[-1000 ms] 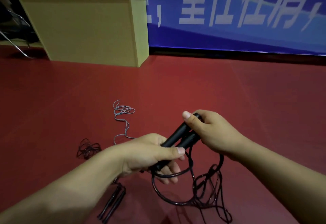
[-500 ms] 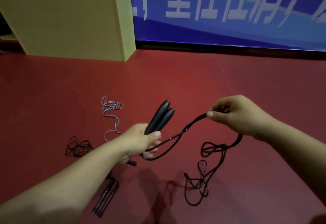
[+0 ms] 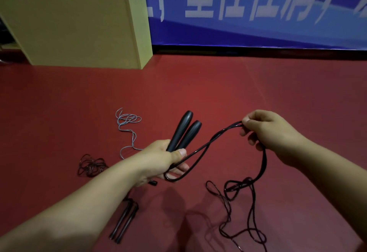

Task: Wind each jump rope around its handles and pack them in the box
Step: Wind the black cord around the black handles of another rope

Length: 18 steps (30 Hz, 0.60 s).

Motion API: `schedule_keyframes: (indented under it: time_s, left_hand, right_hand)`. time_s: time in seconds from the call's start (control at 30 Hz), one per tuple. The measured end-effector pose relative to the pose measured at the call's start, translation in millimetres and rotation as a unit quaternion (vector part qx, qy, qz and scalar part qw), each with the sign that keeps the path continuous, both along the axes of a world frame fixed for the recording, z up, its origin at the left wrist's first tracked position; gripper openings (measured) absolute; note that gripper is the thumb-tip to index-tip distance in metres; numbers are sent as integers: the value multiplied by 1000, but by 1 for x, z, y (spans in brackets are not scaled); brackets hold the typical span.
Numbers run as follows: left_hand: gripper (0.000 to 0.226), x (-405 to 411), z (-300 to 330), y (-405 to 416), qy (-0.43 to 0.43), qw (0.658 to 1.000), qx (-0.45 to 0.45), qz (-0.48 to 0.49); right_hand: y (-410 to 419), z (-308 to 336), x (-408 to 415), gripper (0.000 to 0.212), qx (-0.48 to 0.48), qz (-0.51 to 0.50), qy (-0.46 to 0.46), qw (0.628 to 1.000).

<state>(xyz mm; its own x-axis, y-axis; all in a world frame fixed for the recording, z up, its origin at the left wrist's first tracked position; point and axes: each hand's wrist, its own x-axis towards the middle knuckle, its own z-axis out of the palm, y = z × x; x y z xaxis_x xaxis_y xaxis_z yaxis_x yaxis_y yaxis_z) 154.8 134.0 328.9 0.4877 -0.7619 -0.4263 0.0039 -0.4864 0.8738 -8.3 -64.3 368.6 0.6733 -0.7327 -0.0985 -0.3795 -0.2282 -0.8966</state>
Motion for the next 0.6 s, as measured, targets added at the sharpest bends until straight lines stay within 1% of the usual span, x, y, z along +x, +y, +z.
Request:
schedule_keyframes:
  time_s: [0.1,0.17,0.3,0.4,0.47,0.6]
  left_hand:
    - [18,-2,2,2,35,999,-27,29]
    - [20,-2,2,2,65,995,-50,59]
    - [21,5,2,1,107,980,-102,132]
    - [14,9,4,0,143,965,-142,170]
    - [14,10,5,-1,155,956,-165,185]
    - [16,9,5,-6,145,947,-199,208]
  right_hand:
    - [0,1,3,16,48,-2,-21,999]
    - [-1,3,2,17,50,18,-27,998]
    - [-3,7,-6,15,61,80,-5,995]
    - [1,7,-10,25,48,129,38,990]
    - [6,5,-8,22,51,138,40,988]
    - [11,2,2,17,108,129,18,986]
